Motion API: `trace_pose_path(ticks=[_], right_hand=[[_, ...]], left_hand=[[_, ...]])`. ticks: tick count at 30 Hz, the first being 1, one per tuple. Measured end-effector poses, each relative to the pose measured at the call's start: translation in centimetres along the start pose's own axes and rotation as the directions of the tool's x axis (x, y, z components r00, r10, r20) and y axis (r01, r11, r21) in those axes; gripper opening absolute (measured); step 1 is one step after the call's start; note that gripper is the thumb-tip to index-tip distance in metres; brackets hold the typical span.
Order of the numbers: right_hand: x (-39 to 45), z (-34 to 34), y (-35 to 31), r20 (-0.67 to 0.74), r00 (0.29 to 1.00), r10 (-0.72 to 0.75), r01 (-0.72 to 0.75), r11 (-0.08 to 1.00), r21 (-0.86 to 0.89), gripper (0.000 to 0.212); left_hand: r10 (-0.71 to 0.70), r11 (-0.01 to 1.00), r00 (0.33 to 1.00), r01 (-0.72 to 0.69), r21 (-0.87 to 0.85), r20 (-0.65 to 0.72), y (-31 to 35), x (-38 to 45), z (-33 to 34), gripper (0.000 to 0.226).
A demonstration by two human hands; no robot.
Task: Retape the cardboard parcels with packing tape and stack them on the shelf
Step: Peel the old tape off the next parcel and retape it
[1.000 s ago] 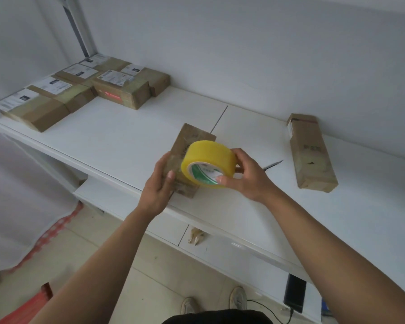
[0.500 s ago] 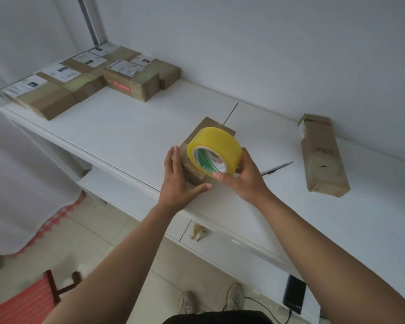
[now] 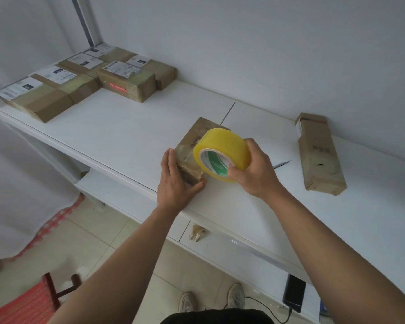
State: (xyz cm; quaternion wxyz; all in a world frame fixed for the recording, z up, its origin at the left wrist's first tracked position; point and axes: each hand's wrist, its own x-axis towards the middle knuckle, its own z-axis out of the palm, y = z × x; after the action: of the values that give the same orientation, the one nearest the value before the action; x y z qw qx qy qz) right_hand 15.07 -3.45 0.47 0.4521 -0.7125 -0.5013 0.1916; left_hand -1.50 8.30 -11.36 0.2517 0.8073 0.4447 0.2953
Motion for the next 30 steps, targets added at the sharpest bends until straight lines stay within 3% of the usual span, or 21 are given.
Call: trace_pose_path(ticks=[11, 22, 30], right_hand=[[-0.7, -0.4, -0.4, 0.065, 0.998, -0.005, 0.013, 0.991, -0.132, 0.056], [-0.7, -1.0, -1.3, 0.051, 0.999, 0.004, 0.001, 0.994, -0.107, 0.051], [0.5, -1.6, -2.9, 0.025, 0.999, -0.036, 0.038, 0.993, -0.116, 0.047]], left_hand=[[0.023, 0.998, 0.999, -0.024, 0.055, 0.028, 0.4, 0.1, -0.4, 0.121], [0.061, 0.995, 0.998, -0.063, 0.079, 0.033, 0.2, 0.2, -0.5, 0.114], [-0.021, 0.998, 0.999, 0.019, 0.062, 0.037, 0.8, -0.1, -0.8, 0.124]])
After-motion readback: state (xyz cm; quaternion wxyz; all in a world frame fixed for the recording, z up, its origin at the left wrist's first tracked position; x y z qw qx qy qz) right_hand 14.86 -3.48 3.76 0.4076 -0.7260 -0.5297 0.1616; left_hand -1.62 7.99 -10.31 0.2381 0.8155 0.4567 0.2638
